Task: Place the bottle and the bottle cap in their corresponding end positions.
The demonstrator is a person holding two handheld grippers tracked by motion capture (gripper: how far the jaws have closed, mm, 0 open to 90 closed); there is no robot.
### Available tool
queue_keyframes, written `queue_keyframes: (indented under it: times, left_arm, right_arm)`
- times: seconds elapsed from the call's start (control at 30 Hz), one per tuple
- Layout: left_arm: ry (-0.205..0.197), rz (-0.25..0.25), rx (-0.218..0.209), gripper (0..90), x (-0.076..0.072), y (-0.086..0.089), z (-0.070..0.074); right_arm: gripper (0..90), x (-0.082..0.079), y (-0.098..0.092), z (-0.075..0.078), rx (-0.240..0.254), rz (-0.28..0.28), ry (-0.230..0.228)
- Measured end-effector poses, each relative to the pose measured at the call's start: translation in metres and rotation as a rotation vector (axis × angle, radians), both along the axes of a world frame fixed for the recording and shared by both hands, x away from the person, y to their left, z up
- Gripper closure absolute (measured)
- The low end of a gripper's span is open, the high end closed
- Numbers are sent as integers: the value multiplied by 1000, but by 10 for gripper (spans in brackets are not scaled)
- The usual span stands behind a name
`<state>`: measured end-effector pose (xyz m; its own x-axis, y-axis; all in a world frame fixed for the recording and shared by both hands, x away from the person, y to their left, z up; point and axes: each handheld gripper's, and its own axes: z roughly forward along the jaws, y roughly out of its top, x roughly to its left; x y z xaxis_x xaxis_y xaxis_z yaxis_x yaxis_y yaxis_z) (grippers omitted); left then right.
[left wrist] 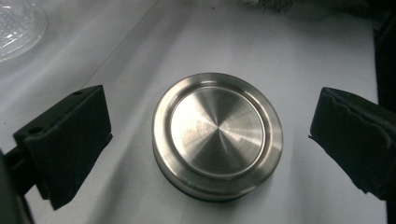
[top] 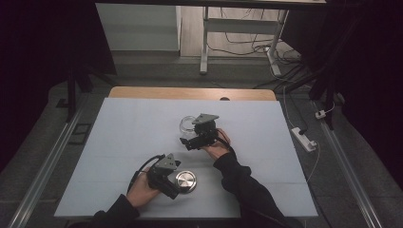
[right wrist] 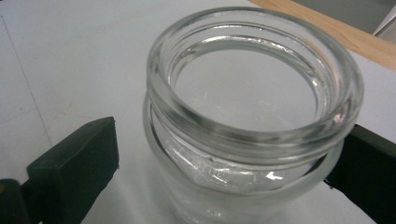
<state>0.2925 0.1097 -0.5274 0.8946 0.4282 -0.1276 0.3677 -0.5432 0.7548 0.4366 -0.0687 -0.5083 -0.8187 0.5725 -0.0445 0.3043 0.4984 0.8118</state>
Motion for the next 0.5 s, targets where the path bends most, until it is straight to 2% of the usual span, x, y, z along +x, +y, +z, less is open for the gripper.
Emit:
queue_keyframes:
  times: [0.17,0.5]
  left_arm:
    - [-4,6,-16,0,-2,7,4]
    - [1,28,-42,0,-5,17,9]
  right_arm:
    - [0,-2,-5,5,19,-7,13]
    - [0,-14,-16,13,45,18,33]
